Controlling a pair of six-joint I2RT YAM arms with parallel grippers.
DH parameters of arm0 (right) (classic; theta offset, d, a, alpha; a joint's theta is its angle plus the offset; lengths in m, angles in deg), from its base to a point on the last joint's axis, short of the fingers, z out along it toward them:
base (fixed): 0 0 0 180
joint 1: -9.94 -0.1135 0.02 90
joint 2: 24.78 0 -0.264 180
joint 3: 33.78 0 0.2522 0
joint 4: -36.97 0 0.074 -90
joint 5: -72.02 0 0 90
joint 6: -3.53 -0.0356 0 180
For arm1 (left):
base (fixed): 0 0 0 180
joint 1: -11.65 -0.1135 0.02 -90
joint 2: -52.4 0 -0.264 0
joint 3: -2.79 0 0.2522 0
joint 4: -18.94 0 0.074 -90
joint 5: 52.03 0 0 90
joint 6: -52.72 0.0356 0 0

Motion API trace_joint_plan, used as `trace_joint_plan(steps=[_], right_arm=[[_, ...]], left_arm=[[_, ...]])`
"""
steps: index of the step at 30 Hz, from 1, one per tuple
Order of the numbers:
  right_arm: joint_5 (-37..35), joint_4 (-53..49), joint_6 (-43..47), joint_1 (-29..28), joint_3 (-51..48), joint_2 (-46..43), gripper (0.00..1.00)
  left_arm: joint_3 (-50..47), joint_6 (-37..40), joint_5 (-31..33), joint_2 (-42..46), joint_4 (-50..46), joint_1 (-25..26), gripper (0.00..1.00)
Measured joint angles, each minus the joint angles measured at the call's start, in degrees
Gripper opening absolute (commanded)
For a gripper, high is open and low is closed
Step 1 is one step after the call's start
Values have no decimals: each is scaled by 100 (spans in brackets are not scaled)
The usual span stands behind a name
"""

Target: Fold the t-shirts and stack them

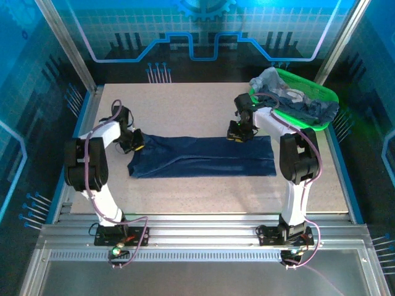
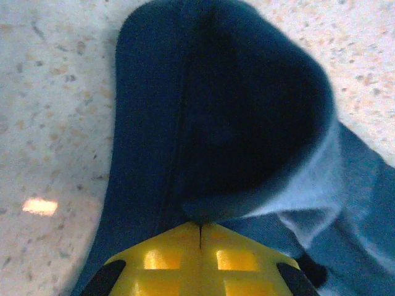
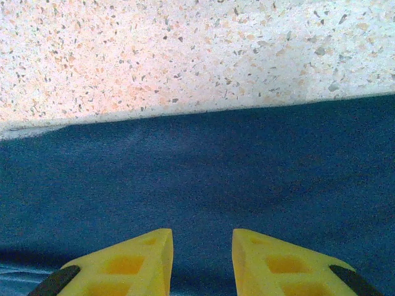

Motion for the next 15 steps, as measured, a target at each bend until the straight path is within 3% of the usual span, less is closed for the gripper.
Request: trace_joint_plan(steps=[7,15], right_arm=[[-4,-2,-4,0,2,74,31],[-22,-4,-20,0,2,179,31]], left_arm=[[-363,-278,4,826,-37,0,0],[-704,-640,7,1008,-229,0,0]])
